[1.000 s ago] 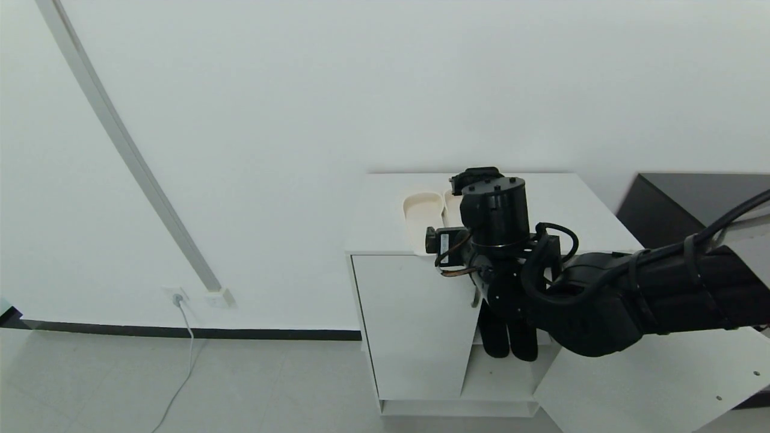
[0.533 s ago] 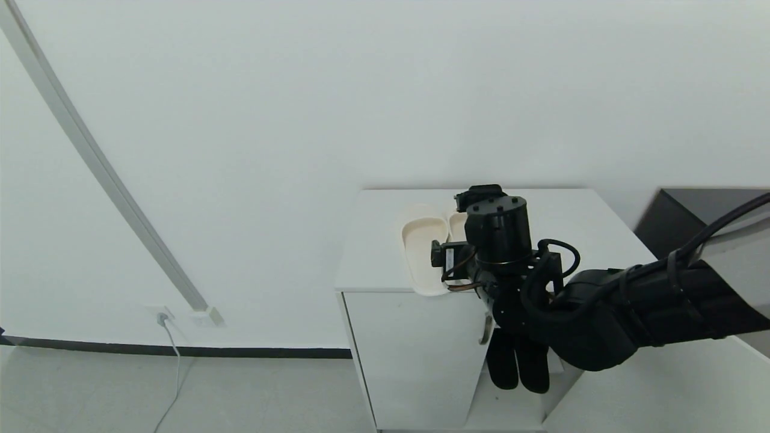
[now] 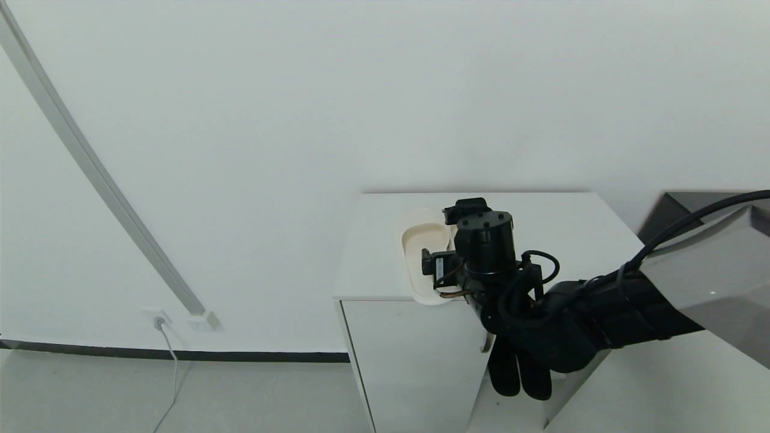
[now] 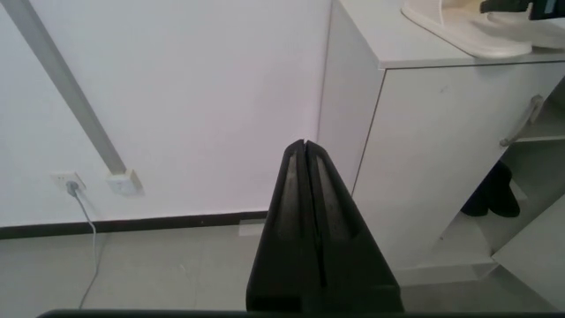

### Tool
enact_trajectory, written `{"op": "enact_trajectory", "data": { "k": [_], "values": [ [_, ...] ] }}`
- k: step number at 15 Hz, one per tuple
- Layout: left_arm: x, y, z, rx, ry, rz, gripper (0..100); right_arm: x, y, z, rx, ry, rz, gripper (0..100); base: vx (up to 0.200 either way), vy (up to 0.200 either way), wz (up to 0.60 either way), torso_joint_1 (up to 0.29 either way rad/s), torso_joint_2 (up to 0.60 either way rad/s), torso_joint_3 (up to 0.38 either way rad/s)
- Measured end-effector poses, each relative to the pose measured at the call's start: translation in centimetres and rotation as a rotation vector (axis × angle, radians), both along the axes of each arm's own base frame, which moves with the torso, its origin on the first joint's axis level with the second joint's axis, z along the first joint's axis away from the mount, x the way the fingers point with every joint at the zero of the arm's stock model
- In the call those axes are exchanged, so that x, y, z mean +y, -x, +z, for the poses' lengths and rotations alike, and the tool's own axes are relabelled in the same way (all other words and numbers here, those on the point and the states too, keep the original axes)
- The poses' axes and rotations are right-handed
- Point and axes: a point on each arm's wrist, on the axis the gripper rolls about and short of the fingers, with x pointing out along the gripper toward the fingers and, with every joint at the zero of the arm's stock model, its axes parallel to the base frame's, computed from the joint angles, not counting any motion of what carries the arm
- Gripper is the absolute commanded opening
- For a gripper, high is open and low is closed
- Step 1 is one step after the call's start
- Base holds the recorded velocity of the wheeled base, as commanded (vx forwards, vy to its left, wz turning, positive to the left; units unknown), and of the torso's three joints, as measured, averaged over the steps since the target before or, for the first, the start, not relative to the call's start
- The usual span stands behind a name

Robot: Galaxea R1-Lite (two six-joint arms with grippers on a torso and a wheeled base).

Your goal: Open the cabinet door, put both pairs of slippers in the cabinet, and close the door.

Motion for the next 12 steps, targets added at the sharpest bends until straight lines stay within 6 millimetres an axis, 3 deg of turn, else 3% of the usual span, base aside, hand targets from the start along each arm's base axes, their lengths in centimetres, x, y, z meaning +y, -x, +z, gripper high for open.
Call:
{"op": "enact_trajectory", "data": {
  "k": [6,12],
  "values": [
    [0.0,0.0,0.0,0.000,0.004,0.001,0,0.5,-3.9,-0.4,-0.038,-0.008,-0.028,100,0.000,0.000,0.00,0.000,0.00,0.000],
    [0.0,0.0,0.0,0.000,0.004,0.001,0,0.8,-6.2,-0.1,-0.048,-0.013,-0.008,100,0.000,0.000,0.00,0.000,0.00,0.000]
  ]
}}
